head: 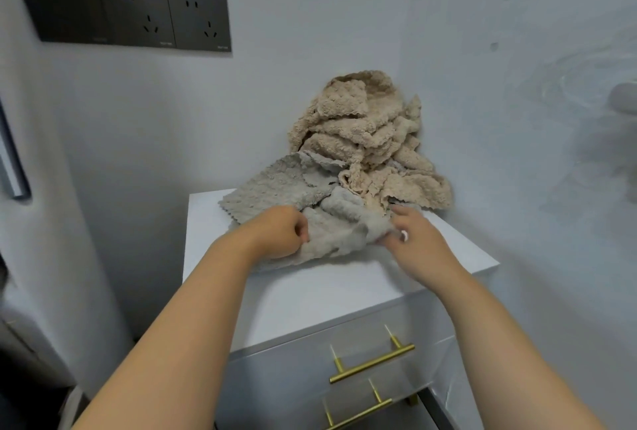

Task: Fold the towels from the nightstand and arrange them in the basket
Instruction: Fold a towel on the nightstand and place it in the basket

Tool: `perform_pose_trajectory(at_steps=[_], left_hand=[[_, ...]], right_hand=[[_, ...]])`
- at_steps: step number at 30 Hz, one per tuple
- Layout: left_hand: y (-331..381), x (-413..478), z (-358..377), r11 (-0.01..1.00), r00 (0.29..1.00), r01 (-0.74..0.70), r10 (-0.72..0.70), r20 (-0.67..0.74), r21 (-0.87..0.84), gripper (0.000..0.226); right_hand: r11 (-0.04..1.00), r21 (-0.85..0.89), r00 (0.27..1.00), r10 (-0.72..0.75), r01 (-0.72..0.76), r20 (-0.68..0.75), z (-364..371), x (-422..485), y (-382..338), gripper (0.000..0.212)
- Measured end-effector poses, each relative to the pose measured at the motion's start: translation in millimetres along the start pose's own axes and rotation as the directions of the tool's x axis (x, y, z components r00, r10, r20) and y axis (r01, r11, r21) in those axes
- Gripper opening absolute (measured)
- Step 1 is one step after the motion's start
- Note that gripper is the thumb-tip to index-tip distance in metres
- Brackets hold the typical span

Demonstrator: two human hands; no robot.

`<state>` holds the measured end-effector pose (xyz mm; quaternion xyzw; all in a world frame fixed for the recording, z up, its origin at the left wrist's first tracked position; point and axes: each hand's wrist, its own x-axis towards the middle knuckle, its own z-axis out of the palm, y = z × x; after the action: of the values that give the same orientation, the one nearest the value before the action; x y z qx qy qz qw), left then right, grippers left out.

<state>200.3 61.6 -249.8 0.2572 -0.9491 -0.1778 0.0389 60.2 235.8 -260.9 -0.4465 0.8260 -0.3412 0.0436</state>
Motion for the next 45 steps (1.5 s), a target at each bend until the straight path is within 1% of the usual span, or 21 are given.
perform_pose_trajectory(at_steps=[4,8,11,13,14,15,17,19,21,23,24,25,28,30,32,33,35,37,39,42,45], left_hand=[[9,-3,-7,0.997,0.984,-0.007,-0.006,-0.176,-0.073,0.021],[36,-18,-22,0.918,0.991,-0.124,0.099,-0.087,-0.375,0.042],[50,-24,-26,0.949,0.969,-0.180,0.217,0.122,-0.257,0.056],[53,-24,-20,0.984,0.937,-0.156,0.177,0.302,-0.092,0.082],[52,-23,-17,0.989,0.929,-0.142,0.143,0.341,-0.029,0.081],[51,-21,-13,0.991,0.937,-0.134,0.131,0.325,-0.012,0.067],[46,-15,-6,0.991,0.979,-0.134,0.135,0.152,-0.021,0.018],[40,-11,-5,0.994,0.991,-0.109,0.106,-0.087,-0.031,0.019],[30,-4,-5,0.989,0.969,-0.084,0.054,-0.243,-0.118,0.009],[16,3,1,0.980,0.966,-0.007,-0.044,-0.254,-0.197,0.024],[5,6,8,0.980,0.973,0.079,-0.116,-0.200,-0.183,0.034],[-4,9,16,0.979,0.971,0.176,-0.190,-0.148,-0.103,0.041],[-25,12,34,0.912,0.914,0.397,-0.384,-0.131,0.100,0.049],[-28,12,34,0.867,0.865,0.486,-0.459,-0.201,0.113,0.053],[-30,11,29,0.854,0.826,0.512,-0.460,-0.324,0.093,0.056],[-30,9,24,0.886,0.818,0.461,-0.403,-0.410,0.051,0.058],[-26,6,12,0.981,0.829,0.175,-0.192,-0.525,-0.082,0.061],[-8,0,-2,0.945,0.900,-0.127,-0.018,-0.436,-0.301,0.061],[16,-8,-10,0.832,0.966,-0.209,0.096,-0.238,-0.514,0.067],[43,-9,-6,0.852,0.967,-0.252,0.206,-0.148,-0.459,0.067],[71,-12,4,0.852,0.936,-0.320,0.215,-0.281,-0.414,0.017]], right_hand=[[0.930,0.367,0.975,0.104,-0.025,-0.198,-16,-3,-7,0.042],[0.918,0.394,0.968,0.139,-0.047,-0.209,-18,-2,-9,0.043],[0.925,0.380,0.959,0.122,-0.017,-0.254,-17,1,-13,0.046],[0.913,0.408,0.945,0.140,-0.008,-0.295,-19,1,-15,0.051],[0.903,0.430,0.932,0.170,-0.017,-0.321,-20,1,-15,0.051],[0.882,0.470,0.913,0.212,-0.025,-0.349,-21,1,-15,0.051],[0.780,0.625,0.877,0.319,-0.029,-0.359,-25,2,-14,0.046],[0.632,0.775,0.862,0.401,-0.013,-0.312,-30,4,-15,0.033],[0.464,0.886,0.881,0.421,-0.005,-0.216,-38,6,-14,0.025],[0.239,0.971,0.930,0.360,-0.018,-0.071,-46,6,-16,0.033],[0.178,0.984,0.943,0.330,-0.020,-0.041,-48,6,-17,0.039],[0.183,0.983,0.947,0.316,-0.006,-0.053,-49,5,-18,0.040],[0.360,0.929,0.924,0.319,0.090,-0.212,-51,3,-23,0.025],[0.393,0.911,0.918,0.302,0.126,-0.257,-51,2,-26,0.025],[0.359,0.923,0.925,0.290,0.135,-0.248,-52,2,-29,0.025],[0.338,0.932,0.931,0.279,0.132,-0.234,-53,2,-30,0.025],[0.311,0.945,0.948,0.253,0.107,-0.191,-54,1,-33,0.024],[0.308,0.948,0.962,0.226,0.079,-0.153,-54,-1,-36,0.025],[0.318,0.945,0.964,0.217,0.079,-0.154,-56,-4,-39,0.023],[0.389,0.913,0.954,0.209,0.119,-0.214,-60,-7,-46,0.022],[0.506,0.846,0.943,0.166,0.169,-0.288,-62,-9,-49,0.023]])
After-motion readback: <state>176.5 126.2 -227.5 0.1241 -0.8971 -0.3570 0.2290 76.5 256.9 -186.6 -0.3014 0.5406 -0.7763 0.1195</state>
